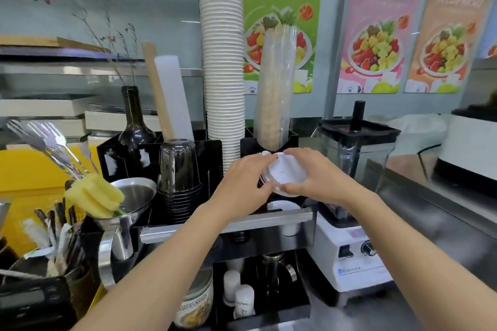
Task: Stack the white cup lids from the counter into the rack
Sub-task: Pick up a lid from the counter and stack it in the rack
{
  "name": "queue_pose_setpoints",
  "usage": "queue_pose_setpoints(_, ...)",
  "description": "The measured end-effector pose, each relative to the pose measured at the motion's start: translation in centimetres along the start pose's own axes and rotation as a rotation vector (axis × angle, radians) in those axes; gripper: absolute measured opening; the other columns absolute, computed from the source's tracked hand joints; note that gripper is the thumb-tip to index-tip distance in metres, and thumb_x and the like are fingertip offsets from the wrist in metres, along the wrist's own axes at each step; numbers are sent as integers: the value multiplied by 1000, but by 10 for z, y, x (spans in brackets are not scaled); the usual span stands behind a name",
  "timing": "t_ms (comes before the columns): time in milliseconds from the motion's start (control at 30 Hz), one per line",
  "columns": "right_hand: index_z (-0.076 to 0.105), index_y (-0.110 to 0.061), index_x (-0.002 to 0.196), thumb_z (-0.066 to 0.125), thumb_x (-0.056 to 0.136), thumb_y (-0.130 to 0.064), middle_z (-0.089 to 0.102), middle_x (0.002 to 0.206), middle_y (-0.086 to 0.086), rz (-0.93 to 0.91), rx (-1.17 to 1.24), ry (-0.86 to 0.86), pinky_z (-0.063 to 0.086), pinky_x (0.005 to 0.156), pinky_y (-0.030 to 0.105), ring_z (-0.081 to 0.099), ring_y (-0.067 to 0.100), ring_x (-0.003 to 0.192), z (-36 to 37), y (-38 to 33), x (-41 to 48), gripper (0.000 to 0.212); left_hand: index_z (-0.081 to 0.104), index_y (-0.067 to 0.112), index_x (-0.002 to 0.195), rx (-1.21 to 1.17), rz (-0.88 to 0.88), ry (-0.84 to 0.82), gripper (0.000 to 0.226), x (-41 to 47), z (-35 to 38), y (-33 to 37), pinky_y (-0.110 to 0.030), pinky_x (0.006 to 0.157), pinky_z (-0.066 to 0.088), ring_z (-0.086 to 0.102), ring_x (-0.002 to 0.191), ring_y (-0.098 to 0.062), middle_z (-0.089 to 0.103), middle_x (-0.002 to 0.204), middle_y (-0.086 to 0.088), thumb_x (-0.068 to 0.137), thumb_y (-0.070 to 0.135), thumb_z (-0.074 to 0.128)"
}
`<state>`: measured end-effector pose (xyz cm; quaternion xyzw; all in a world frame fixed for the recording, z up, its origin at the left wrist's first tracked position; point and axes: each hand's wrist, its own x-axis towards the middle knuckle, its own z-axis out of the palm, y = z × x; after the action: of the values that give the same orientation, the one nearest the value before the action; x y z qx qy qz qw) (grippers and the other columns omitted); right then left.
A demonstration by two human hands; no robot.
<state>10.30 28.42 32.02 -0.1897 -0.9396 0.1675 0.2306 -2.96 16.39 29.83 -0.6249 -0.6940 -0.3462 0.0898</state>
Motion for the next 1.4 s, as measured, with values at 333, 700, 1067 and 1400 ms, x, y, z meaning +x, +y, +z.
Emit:
queue_pose_setpoints(333,36,-21,131,63,69,-46,43,113,0,115,-333,-429,46,74,34,51,22,96,16,21,40,72,38,13,131,346,14,-267,42,22,36,-23,-39,115,-4,23,138,-19,49,135,-6,90,20,38)
queue_pose_setpoints(700,50,-15,123,64,74,-26,59,92,2,186,-480,-811,43,65,29,56,22,85,31,9,67,52,57,8,101,555,-81,-662,29,40,50,-20,-49,113,-8,29,128,-23,55,122,-13,83,16,36)
queue_pose_setpoints(1067,53,-14,111,59,74,-6,62,97,12,134,-618,-856,51,78,41,59,28,85,54,25,74,38,56,10,106,607,-154,-800,33,46,52,-13,-48,112,1,22,129,-25,51,123,-12,84,16,33)
queue_pose_setpoints(1400,34,-24,138,71,74,-25,48,135,3,123,-220,-436,45,95,36,52,25,115,17,20,39,73,43,15,133,381,61,-152,48,-4,32,-15,-34,113,14,34,132,-18,45,142,-4,91,38,41)
